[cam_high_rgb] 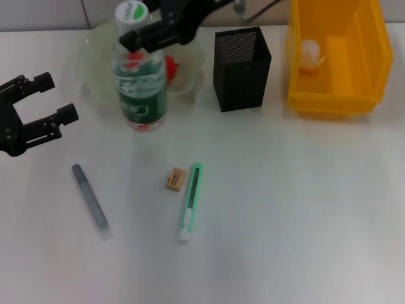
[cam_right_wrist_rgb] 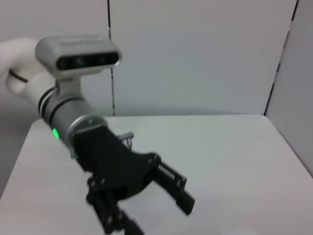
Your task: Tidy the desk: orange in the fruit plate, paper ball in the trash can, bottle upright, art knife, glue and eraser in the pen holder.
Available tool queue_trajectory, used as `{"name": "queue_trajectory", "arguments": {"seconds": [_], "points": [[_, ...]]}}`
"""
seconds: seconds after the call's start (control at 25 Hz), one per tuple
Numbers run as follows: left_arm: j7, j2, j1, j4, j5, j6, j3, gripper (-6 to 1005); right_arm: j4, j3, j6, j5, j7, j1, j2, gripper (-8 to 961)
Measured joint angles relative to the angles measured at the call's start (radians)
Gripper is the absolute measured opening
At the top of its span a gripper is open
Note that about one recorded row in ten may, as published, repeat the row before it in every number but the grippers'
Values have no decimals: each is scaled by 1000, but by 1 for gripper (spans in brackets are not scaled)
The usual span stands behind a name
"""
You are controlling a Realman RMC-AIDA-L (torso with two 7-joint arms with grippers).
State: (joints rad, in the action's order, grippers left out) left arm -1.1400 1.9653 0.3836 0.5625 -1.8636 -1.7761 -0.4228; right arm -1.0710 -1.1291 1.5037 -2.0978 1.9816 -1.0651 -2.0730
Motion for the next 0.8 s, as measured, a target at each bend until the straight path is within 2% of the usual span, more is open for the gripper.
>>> {"name": "queue_trajectory", "arguments": {"seconds": [0.36,0.52,0.8], "points": [[52,9,-25,-3,-2,-14,-7,815,200,-4,-119,0,6,-117,-4,444],[66,14,-34,-3,-6,-29,-8,815,281,-12,-197,7,-28,-147,-8,445],[96,26,-40,-3,-6,-41,-8,815,393,-16,-255,49,-77,-182,-13,446]]}}
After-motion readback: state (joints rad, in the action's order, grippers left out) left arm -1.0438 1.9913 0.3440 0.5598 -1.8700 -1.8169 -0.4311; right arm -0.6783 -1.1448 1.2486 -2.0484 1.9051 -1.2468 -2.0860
